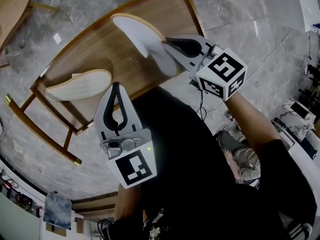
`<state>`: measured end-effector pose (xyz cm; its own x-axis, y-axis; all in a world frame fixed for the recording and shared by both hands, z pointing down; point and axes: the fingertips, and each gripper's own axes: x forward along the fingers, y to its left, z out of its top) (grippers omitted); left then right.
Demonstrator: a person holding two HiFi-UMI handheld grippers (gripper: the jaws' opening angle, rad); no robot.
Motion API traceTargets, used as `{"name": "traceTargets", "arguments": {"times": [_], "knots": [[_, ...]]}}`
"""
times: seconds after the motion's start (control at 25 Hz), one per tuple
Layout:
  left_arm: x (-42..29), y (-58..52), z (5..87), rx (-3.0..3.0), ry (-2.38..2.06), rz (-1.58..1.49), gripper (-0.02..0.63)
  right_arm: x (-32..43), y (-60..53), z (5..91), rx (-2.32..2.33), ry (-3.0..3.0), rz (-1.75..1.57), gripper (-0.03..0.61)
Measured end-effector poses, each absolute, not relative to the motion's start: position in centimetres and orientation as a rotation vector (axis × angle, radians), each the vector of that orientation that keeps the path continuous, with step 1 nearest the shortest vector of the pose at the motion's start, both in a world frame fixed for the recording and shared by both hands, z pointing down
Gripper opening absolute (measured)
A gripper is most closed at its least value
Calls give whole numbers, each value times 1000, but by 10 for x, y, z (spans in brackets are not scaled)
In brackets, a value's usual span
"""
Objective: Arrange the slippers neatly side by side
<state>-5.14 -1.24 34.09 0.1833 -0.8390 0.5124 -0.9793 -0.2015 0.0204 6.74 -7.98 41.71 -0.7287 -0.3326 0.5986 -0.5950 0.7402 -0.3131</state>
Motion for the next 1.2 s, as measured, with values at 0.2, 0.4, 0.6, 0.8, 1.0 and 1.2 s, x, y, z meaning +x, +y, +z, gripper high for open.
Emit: {"name": "traceTargets", "arguments": {"times": [0.2,0.4,0.6,0.8,1.0,1.2], "knots": [[-51,-18,346,2099,-1722,565,2,82,-91,435,763,-2389,737,23],[-53,-26,352,2073,-1721,583,2,90,-101,451,804,-2357,801,23],[-58,-35,356,2051,-1725,601,2,90,-107,461,867,-2340,895,21],[-66,-43,355,1995,-1759,560,2,86,-107,466,983,-2325,1039,22],[-68,-50,357,1998,-1760,577,2,73,-100,476,971,-2315,1066,23],[-68,-43,360,1976,-1743,597,2,73,-98,483,948,-2279,898,29]]}}
